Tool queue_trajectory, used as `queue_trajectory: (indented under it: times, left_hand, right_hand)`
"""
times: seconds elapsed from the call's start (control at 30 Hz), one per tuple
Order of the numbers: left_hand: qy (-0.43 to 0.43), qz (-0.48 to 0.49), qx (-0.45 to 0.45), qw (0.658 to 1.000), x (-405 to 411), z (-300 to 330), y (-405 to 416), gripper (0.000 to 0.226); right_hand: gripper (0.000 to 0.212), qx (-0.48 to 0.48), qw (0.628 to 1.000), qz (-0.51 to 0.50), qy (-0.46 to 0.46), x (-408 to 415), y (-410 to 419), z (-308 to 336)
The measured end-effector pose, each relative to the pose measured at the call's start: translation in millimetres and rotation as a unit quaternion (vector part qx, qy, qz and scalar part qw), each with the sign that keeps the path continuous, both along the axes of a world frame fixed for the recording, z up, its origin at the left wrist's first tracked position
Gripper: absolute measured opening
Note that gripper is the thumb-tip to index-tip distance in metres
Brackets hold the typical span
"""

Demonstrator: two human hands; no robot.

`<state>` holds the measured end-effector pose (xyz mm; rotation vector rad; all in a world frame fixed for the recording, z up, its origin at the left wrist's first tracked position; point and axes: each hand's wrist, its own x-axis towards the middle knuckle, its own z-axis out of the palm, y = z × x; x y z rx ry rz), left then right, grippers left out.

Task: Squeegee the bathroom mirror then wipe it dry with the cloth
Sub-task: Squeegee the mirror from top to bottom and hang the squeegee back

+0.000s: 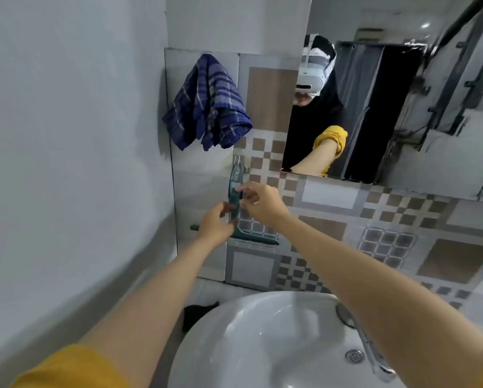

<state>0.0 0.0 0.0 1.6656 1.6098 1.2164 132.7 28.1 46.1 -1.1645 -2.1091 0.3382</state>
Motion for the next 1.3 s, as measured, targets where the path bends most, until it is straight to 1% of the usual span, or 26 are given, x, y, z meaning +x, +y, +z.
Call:
queue_trajectory:
  times: [0.07, 0.17, 0.27, 0.33, 0.43, 0.5, 0.67, 0.8, 0.87, 0.93, 1.0, 1.07, 1.13, 1.17, 1.23, 1.3]
  left_hand:
    - [-0.043, -0.001, -0.003, 0.999, -2, -3, 7, 0.024]
    - [-0.092, -0.008, 0.005, 0.996, -4, -9, 14, 0.022]
    - [-0.130, -0.007, 0.029, 0.991, -3, -10, 14, 0.021]
    - [-0.161, 0.001, 0.047, 0.986, -2, -10, 9, 0.026]
    - [-0.217, 0.004, 0.055, 0.975, 0, -8, -2, 0.026]
    - [-0.245, 0.006, 0.056, 0.968, 0, -5, -10, 0.023]
    - [-0.280, 0.029, 0.072, 0.957, 1, 18, -32, 0.023]
    - [-0.269, 0.009, 0.112, 0.957, 2, 46, -51, 0.023]
    - [-0.246, -0.009, 0.133, 0.960, 5, 62, -60, 0.022]
    - [-0.215, -0.033, 0.142, 0.966, 10, 78, -67, 0.021]
    - [-0.177, -0.064, 0.153, 0.970, 17, 93, -73, 0.020]
    - [-0.155, -0.099, 0.160, 0.970, 25, 109, -78, 0.020]
    - [-0.143, -0.137, 0.154, 0.968, 36, 126, -83, 0.023]
    - [-0.131, -0.152, 0.151, 0.968, 42, 135, -84, 0.025]
    - [-0.106, -0.174, 0.152, 0.967, 55, 152, -86, 0.032]
    - [-0.098, -0.204, 0.155, 0.962, 67, 168, -89, 0.037]
  right_hand:
    - [0.034, -0.022, 1.000, -0.006, 0.016, -2, 5, 0]
    - [0.033, -0.021, 0.999, -0.016, 0.030, -4, 8, -3]
    - [0.029, 0.000, 0.999, -0.029, 0.042, -6, 10, -2]
    - [0.026, 0.010, 0.999, -0.029, 0.041, -6, 9, 2]
    - [0.025, 0.012, 0.999, -0.020, 0.047, -5, 4, 10]
    - [0.026, 0.004, 0.998, -0.018, 0.067, -4, -3, 17]
    - [0.026, 0.020, 0.993, -0.003, 0.117, -4, -22, 42]
    - [0.024, 0.070, 0.991, 0.007, 0.114, 7, -41, 68]
    - [0.026, 0.126, 0.990, 0.017, 0.059, 19, -55, 84]
    - [0.029, 0.215, 0.975, 0.007, -0.050, 36, -68, 103]
    - [0.039, 0.315, 0.935, -0.026, -0.158, 57, -81, 125]
    - [0.051, 0.397, 0.878, -0.054, -0.262, 78, -92, 150]
    - [0.054, 0.423, 0.831, -0.056, -0.357, 97, -104, 173]
    - [0.054, 0.421, 0.815, -0.048, -0.395, 106, -109, 183]
    - [0.053, 0.400, 0.797, -0.032, -0.452, 124, -118, 200]
    - [0.051, 0.375, 0.793, -0.020, -0.480, 140, -126, 213]
